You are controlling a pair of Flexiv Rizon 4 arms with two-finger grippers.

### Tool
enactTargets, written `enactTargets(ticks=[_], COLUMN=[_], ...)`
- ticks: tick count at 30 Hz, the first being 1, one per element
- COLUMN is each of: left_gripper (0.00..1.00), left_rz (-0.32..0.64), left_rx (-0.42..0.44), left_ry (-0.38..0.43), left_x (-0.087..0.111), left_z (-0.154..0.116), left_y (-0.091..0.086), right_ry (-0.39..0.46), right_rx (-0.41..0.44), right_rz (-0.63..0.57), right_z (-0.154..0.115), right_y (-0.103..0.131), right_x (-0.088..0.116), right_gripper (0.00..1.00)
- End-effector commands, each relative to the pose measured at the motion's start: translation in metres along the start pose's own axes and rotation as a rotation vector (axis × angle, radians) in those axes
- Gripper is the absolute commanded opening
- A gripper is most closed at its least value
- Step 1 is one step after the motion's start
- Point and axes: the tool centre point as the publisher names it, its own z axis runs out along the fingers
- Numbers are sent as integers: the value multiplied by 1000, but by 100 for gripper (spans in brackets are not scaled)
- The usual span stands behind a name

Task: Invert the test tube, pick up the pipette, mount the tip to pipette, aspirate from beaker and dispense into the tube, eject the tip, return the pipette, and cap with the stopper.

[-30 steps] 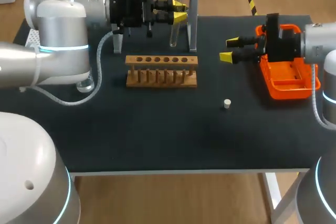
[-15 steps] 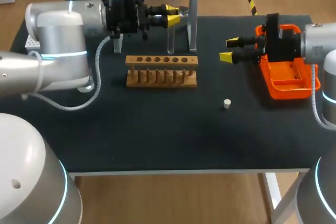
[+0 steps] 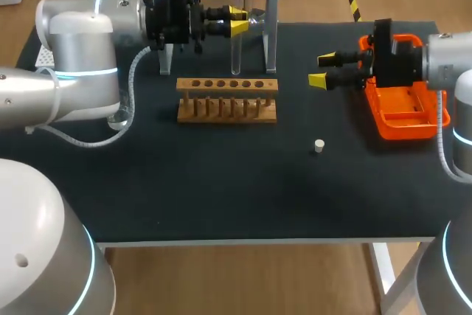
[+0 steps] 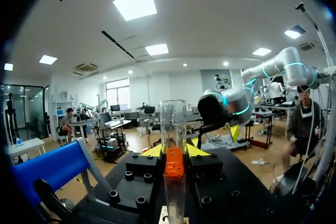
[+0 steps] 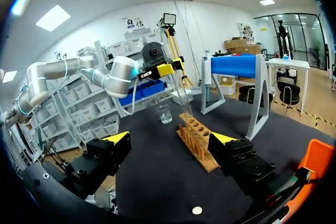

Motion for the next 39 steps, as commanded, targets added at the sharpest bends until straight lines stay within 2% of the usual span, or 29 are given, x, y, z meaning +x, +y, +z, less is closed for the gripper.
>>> enactTargets(ticks=[1,5,10,19,31,39], left_gripper=[0,0,0,0,0,0], left_rz=[-1,-1,-1,-1,-1,-1], left_rx=[-1,-1,-1,-1,-1,-1], left_ry=[5,5,5,5,5,5], left_x=[-2,-2,-2,-2,-2,-2], left_z=[0,0,0,0,0,0], left_y=[0,0,0,0,0,0], right_ry=[-1,6,-70,-166,-249,-250], right_rx=[2,4,54,53,102,144], right_rz=[0,-3,-124,-198,-217,-207], right_z=[0,2,20,59,99,118], right_y=[0,0,-9,-27,-60,-74], right_x=[1,0,1,-7,-20,-31], right_gripper=[100,100,100,100,100,100])
